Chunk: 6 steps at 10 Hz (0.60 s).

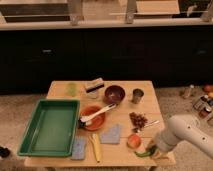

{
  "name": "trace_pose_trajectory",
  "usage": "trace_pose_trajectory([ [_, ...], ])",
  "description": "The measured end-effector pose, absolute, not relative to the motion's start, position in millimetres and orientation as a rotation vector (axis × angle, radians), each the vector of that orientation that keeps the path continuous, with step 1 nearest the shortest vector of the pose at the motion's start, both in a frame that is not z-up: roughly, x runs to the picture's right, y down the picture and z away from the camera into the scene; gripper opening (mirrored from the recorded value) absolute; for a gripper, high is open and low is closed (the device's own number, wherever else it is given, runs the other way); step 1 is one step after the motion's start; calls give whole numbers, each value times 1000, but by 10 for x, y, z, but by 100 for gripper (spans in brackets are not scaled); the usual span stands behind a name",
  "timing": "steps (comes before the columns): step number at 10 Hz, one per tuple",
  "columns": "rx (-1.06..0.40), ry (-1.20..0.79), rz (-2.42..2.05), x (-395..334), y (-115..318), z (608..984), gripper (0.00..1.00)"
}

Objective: Place pepper in purple bowl

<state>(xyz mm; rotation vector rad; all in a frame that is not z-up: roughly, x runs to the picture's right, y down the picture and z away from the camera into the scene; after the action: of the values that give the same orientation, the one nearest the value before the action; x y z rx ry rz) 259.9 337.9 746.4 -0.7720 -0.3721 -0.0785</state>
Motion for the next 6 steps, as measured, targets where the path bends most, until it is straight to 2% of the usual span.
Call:
trace_pose_trajectory([
  [2,-776,-388,-78,2587,3384,7462,8],
  [3,-776,-395,-81,2579,3378,7459,3],
  [6,-767,-418,-105,2541,3346,7415,0],
])
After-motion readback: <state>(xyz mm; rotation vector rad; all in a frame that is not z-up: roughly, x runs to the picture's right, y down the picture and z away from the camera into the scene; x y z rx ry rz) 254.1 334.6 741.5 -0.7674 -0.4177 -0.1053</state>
